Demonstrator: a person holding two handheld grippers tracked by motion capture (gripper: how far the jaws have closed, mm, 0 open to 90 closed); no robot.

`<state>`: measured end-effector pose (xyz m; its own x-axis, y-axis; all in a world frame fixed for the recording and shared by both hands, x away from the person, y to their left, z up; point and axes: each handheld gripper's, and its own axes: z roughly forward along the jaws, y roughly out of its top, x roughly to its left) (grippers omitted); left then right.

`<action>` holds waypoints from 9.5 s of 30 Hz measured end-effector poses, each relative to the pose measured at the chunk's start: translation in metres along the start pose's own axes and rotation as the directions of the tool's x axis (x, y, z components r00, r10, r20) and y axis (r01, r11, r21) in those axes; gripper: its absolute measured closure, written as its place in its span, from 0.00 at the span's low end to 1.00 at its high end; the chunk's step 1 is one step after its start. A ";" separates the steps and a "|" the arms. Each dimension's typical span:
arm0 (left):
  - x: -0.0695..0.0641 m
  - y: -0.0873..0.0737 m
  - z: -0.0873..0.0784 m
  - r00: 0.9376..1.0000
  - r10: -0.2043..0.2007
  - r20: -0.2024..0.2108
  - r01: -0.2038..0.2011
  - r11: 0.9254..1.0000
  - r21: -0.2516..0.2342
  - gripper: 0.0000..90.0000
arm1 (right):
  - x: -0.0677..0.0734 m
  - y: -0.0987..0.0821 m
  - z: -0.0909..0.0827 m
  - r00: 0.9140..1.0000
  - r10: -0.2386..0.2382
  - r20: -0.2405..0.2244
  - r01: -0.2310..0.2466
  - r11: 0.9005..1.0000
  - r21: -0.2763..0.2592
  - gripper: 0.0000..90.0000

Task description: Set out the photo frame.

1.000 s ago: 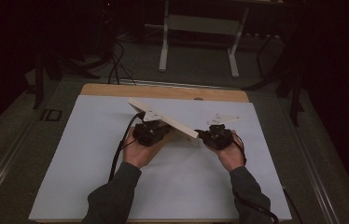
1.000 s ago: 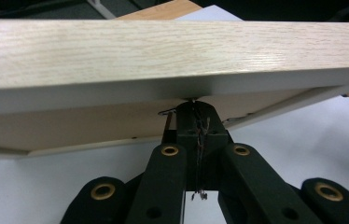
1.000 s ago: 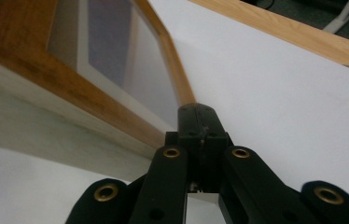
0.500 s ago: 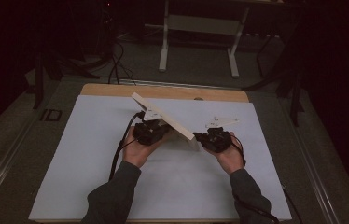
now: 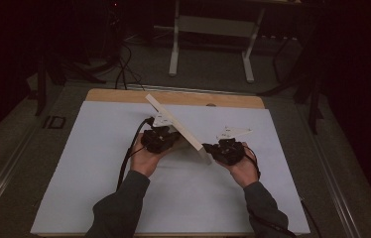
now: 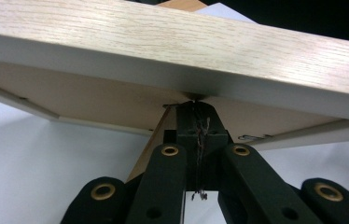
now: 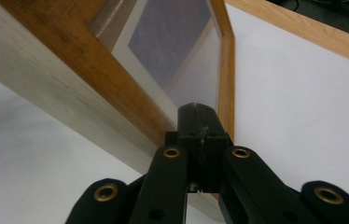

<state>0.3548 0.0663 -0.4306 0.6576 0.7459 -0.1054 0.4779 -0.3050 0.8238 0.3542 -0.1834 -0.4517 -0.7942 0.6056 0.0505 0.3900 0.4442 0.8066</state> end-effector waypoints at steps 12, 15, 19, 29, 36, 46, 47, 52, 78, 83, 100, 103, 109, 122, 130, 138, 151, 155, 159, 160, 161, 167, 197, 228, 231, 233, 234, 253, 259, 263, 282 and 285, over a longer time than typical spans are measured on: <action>0.002 0.002 0.001 1.000 0.012 0.010 -0.012 1.000 0.006 1.00 | 0.006 0.000 0.001 0.999 -0.030 -0.018 0.030 1.000 0.003 1.00; 0.003 0.002 0.002 1.000 0.014 0.011 -0.014 1.000 0.006 1.00 | 0.009 0.000 0.001 0.999 -0.038 -0.025 0.038 0.999 0.002 1.00; 0.003 0.003 0.002 1.000 0.015 0.017 -0.015 1.000 0.010 1.00 | 0.010 0.000 0.001 0.998 -0.050 -0.032 0.050 0.999 0.003 1.00; 0.000 0.005 0.002 0.999 0.025 0.021 -0.026 1.000 0.018 1.00 | 0.014 0.000 0.000 0.997 -0.068 -0.041 0.069 0.998 0.008 1.00; -0.009 0.005 0.001 0.999 0.049 0.019 -0.049 0.998 0.026 1.00 | 0.016 0.000 0.000 0.996 -0.081 -0.041 0.082 0.997 0.008 1.00; -0.007 0.004 0.001 0.999 0.029 0.041 -0.030 0.999 0.019 1.00 | 0.022 0.001 0.000 0.994 -0.093 -0.059 0.094 0.996 0.008 1.00; -0.006 0.004 0.001 0.999 0.030 0.042 -0.031 0.999 0.019 1.00 | 0.023 0.001 0.000 0.994 -0.093 -0.059 0.093 0.996 0.008 1.00; -0.003 0.004 0.002 0.998 0.010 0.063 -0.011 1.000 0.013 1.00 | 0.024 0.001 0.000 0.994 -0.093 -0.064 0.094 0.996 0.009 1.00; 0.021 0.001 -0.001 0.989 -0.059 0.138 0.062 0.998 -0.016 1.00 | 0.039 0.007 0.011 0.986 -0.128 -0.110 0.131 0.991 0.016 1.00; 0.024 0.000 -0.001 0.989 -0.067 0.133 0.070 0.997 -0.018 1.00 | 0.044 0.010 0.014 0.983 -0.135 -0.122 0.138 0.990 0.013 1.00; 0.038 -0.003 -0.006 0.981 -0.079 0.177 0.087 0.996 -0.038 1.00 | 0.053 0.018 0.025 0.980 -0.142 -0.139 0.144 0.990 0.008 1.00; 0.038 -0.003 -0.007 0.982 -0.073 0.172 0.081 0.996 -0.036 0.97 | 0.053 0.018 0.025 0.980 -0.144 -0.137 0.146 0.989 0.007 1.00; 0.041 -0.004 -0.014 0.983 -0.083 0.161 0.090 0.995 -0.037 0.89 | 0.053 0.018 0.025 0.979 -0.151 -0.134 0.155 0.988 0.014 0.99; 0.048 -0.001 -0.042 0.981 -0.126 0.149 0.140 0.986 -0.088 0.71 | 0.043 0.009 0.017 0.985 -0.135 -0.108 0.139 0.990 0.034 0.89; 0.043 0.002 -0.055 0.979 -0.163 0.125 0.181 0.972 -0.148 0.60 | 0.035 0.001 0.010 0.989 -0.119 -0.084 0.122 0.992 0.042 0.82; 0.035 0.005 -0.060 0.973 -0.184 0.138 0.203 0.969 -0.139 0.48 | 0.027 -0.007 0.006 0.991 -0.105 -0.083 0.110 0.992 0.061 0.80; 0.011 0.008 -0.054 0.982 -0.140 0.123 0.154 0.981 -0.115 0.38 | 0.016 -0.017 0.001 0.997 -0.066 -0.034 0.068 0.995 0.069 0.67; 0.001 0.007 -0.050 0.990 -0.108 0.090 0.117 0.988 -0.103 0.36 | 0.014 -0.019 -0.001 0.998 -0.062 -0.034 0.064 0.996 0.069 0.65; -0.005 0.005 -0.044 0.993 -0.100 0.069 0.107 0.989 -0.099 0.36 | 0.013 -0.020 -0.003 0.998 -0.059 -0.033 0.061 0.996 0.069 0.65; -0.007 0.004 -0.043 0.993 -0.100 0.061 0.106 0.990 -0.097 0.36 | 0.013 -0.020 -0.003 0.998 -0.058 -0.032 0.060 0.996 0.071 0.65; -0.008 0.004 -0.041 0.993 -0.100 0.057 0.105 0.990 -0.097 0.36 | 0.012 -0.020 -0.003 0.998 -0.057 -0.033 0.060 0.996 0.070 0.65; -0.012 0.001 -0.031 0.995 -0.098 0.013 0.098 0.992 -0.078 0.36 | 0.011 -0.022 -0.004 0.998 -0.053 -0.031 0.055 0.996 0.073 0.65; -0.025 -0.010 -0.009 0.990 -0.122 -0.066 0.118 0.991 -0.070 0.62 | 0.008 -0.030 -0.005 0.999 -0.039 -0.029 0.041 0.997 0.072 0.65; -0.016 -0.010 -0.013 0.985 -0.148 -0.091 0.143 0.988 -0.064 0.74 | 0.006 -0.033 -0.006 0.999 -0.032 -0.030 0.034 0.997 0.073 0.64; -0.010 -0.010 -0.014 0.985 -0.158 -0.062 0.154 0.986 -0.063 0.75 | 0.006 -0.033 -0.006 0.999 -0.029 -0.030 0.031 0.997 0.070 0.64; -0.008 -0.011 -0.015 0.985 -0.162 -0.052 0.159 0.985 -0.063 0.75 | 0.005 -0.033 -0.006 0.999 -0.025 -0.031 0.027 0.998 0.062 0.64; -0.006 -0.011 -0.015 0.985 -0.164 -0.049 0.161 0.985 -0.061 0.76 | 0.005 -0.033 -0.006 0.999 -0.025 -0.031 0.027 0.998 0.062 0.64; 0.018 -0.012 -0.022 0.988 -0.142 0.058 0.144 0.989 -0.032 0.79 | 0.003 -0.027 -0.012 1.000 -0.020 -0.023 0.020 0.999 0.036 0.64; 0.023 -0.013 -0.023 0.989 -0.127 0.081 0.130 0.991 -0.037 0.79 | 0.001 -0.025 -0.016 1.000 -0.017 -0.015 0.017 1.000 0.023 0.64; 0.025 -0.014 -0.024 0.991 -0.108 0.084 0.111 0.993 -0.040 0.79 | -0.001 -0.023 -0.018 1.000 -0.006 -0.011 0.006 1.000 0.006 0.64; 0.039 -0.018 -0.026 0.991 -0.097 0.095 0.105 0.990 -0.093 0.85 | -0.004 -0.016 -0.018 1.000 0.013 0.009 -0.013 1.000 -0.025 0.63; 0.040 -0.019 -0.026 0.990 -0.094 0.103 0.104 0.990 -0.093 0.85 | -0.005 -0.016 -0.019 1.000 0.007 0.014 -0.007 1.000 -0.018 0.63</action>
<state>0.3570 0.1174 -0.4356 0.6659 0.7067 -0.2390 0.4872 -0.1692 0.8568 0.3432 -0.2054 -0.4536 -0.7847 0.6181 0.0479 0.3870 0.4279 0.8168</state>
